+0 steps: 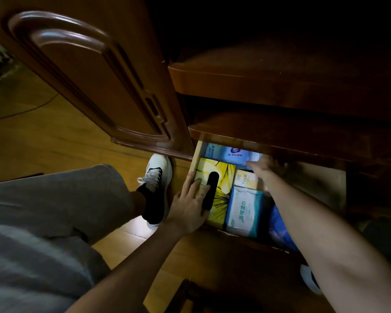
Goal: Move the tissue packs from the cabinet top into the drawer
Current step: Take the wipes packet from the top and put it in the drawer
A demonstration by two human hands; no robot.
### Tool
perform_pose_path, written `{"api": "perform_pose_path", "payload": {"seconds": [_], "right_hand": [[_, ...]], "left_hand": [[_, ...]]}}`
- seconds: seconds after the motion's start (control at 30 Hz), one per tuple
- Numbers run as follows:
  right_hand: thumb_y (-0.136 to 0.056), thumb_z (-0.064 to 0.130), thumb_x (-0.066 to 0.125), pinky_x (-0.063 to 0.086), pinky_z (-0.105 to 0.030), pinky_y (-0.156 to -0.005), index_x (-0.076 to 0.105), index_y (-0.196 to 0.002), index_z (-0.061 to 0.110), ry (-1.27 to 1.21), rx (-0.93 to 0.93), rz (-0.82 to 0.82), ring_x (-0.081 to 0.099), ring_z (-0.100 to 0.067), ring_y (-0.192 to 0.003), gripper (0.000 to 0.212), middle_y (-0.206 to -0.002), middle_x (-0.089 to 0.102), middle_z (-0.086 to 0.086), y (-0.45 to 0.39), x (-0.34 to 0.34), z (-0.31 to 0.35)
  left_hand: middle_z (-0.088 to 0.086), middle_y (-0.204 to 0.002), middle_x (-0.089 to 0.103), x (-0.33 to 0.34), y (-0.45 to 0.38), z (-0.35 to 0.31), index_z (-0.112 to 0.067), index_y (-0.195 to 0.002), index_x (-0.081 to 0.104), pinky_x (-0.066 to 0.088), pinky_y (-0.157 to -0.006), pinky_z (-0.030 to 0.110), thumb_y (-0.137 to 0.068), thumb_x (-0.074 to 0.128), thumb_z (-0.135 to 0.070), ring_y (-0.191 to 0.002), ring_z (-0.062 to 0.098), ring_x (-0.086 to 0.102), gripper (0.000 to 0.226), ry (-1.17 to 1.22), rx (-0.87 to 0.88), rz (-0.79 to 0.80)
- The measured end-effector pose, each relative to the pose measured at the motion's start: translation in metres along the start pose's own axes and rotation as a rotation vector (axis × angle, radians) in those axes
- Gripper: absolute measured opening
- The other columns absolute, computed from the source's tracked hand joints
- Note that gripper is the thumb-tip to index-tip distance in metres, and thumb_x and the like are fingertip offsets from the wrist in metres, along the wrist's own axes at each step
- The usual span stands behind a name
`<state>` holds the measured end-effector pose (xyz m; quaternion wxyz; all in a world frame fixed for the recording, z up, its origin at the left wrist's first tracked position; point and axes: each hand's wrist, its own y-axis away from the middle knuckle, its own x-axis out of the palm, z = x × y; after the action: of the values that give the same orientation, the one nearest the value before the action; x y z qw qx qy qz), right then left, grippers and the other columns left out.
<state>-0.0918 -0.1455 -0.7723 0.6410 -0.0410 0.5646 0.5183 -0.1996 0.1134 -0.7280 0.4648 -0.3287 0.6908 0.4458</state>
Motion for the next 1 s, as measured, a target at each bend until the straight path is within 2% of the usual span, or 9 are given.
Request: {"api": "perform_pose_path", "payload": {"seconds": [0.13, 0.3, 0.43, 0.53, 0.6, 0.67, 0.77, 0.87, 1.0], "right_hand": [[-0.075, 0.073, 0.066, 0.031, -0.037, -0.097, 0.064, -0.116, 0.022, 0.377, -0.02, -0.161, 0.049, -0.03, -0.123, 0.066, -0.129, 0.062, -0.009, 0.011, -0.003, 0.003], [-0.098, 0.043, 0.059, 0.041, -0.042, -0.104, 0.055, -0.138, 0.011, -0.041, 0.004, 0.036, 0.051, -0.035, -0.129, 0.051, -0.14, 0.055, -0.017, 0.006, -0.007, 0.005], [-0.103, 0.034, 0.051, 0.037, -0.04, -0.109, 0.047, -0.147, 0.012, -0.042, -0.073, 0.089, 0.045, -0.035, -0.137, 0.05, -0.151, 0.048, -0.016, 0.014, -0.024, -0.001], [-0.098, 0.026, 0.06, 0.039, -0.042, -0.112, 0.059, -0.136, 0.012, -0.082, -0.167, 0.023, 0.049, -0.035, -0.133, 0.041, -0.142, 0.056, -0.016, 0.028, -0.036, -0.014], [-0.092, 0.023, 0.068, 0.048, -0.039, -0.101, 0.07, -0.113, 0.015, -0.107, -0.262, -0.016, 0.061, -0.029, -0.117, 0.022, -0.12, 0.069, -0.011, 0.042, -0.044, -0.027], [-0.09, 0.023, 0.073, 0.052, -0.024, -0.077, 0.069, -0.096, 0.021, -0.131, -0.35, 0.059, 0.067, -0.015, -0.092, 0.008, -0.097, 0.071, 0.001, 0.061, -0.049, -0.042], [-0.09, 0.023, 0.074, 0.05, -0.019, -0.072, 0.069, -0.107, 0.014, -0.064, -0.413, 0.229, 0.064, -0.013, -0.091, 0.02, -0.101, 0.069, 0.0, 0.089, -0.045, -0.061], [-0.093, 0.02, 0.071, 0.055, -0.038, -0.093, 0.065, -0.124, 0.013, -0.047, -0.424, 0.271, 0.064, -0.021, -0.107, 0.033, -0.119, 0.066, -0.006, 0.11, -0.053, -0.072], [-0.09, 0.032, 0.072, 0.053, -0.026, -0.077, 0.066, -0.126, 0.024, 0.001, -0.511, 0.106, 0.066, -0.015, -0.103, 0.037, -0.113, 0.068, 0.006, 0.133, -0.115, -0.068]], "left_hand": [[0.006, -0.167, 0.015, -0.003, -0.001, -0.002, -0.022, -0.158, 0.02, 0.041, -0.106, 0.053, -0.093, 0.049, -0.053, -0.153, 0.023, -0.022, 0.078, 0.024, -0.012, -0.002], [0.006, -0.165, 0.019, -0.006, -0.002, 0.0, -0.02, -0.158, 0.02, 0.04, -0.107, 0.053, -0.093, 0.052, -0.048, -0.154, 0.021, -0.018, 0.078, 0.026, -0.028, -0.003], [0.007, -0.163, 0.022, -0.009, -0.003, -0.006, -0.022, -0.156, 0.027, 0.035, -0.11, 0.054, -0.092, 0.054, -0.048, -0.154, 0.024, -0.015, 0.074, 0.042, -0.041, -0.002], [0.008, -0.161, 0.025, -0.012, -0.004, -0.014, -0.023, -0.153, 0.033, 0.025, -0.117, 0.055, -0.091, 0.054, -0.051, -0.154, 0.027, -0.011, 0.071, 0.032, -0.063, -0.013], [0.008, -0.16, 0.028, -0.014, -0.005, -0.021, -0.023, -0.152, 0.036, 0.022, -0.118, 0.056, -0.09, 0.053, -0.052, -0.154, 0.029, -0.006, 0.07, 0.014, -0.085, -0.029], [0.007, -0.16, 0.029, -0.015, -0.007, -0.029, -0.024, -0.15, 0.039, 0.02, -0.119, 0.056, -0.09, 0.053, -0.052, -0.154, 0.03, -0.001, 0.068, 0.01, -0.109, -0.053], [0.008, -0.158, 0.031, -0.018, -0.005, -0.039, -0.022, -0.148, 0.042, 0.017, -0.12, 0.055, -0.091, 0.052, -0.05, -0.153, 0.032, 0.007, 0.065, 0.003, -0.131, -0.074], [0.007, -0.151, 0.04, -0.031, 0.0, -0.051, -0.022, -0.145, 0.046, 0.022, -0.118, 0.048, -0.092, 0.053, -0.051, -0.146, 0.029, 0.026, 0.061, -0.005, -0.107, -0.097], [0.005, -0.137, 0.054, -0.095, -0.002, -0.084, -0.019, -0.132, 0.06, 0.048, -0.099, 0.042, -0.094, 0.06, -0.028, -0.122, 0.028, 0.055, 0.039, 0.252, 0.028, -0.304]]}}
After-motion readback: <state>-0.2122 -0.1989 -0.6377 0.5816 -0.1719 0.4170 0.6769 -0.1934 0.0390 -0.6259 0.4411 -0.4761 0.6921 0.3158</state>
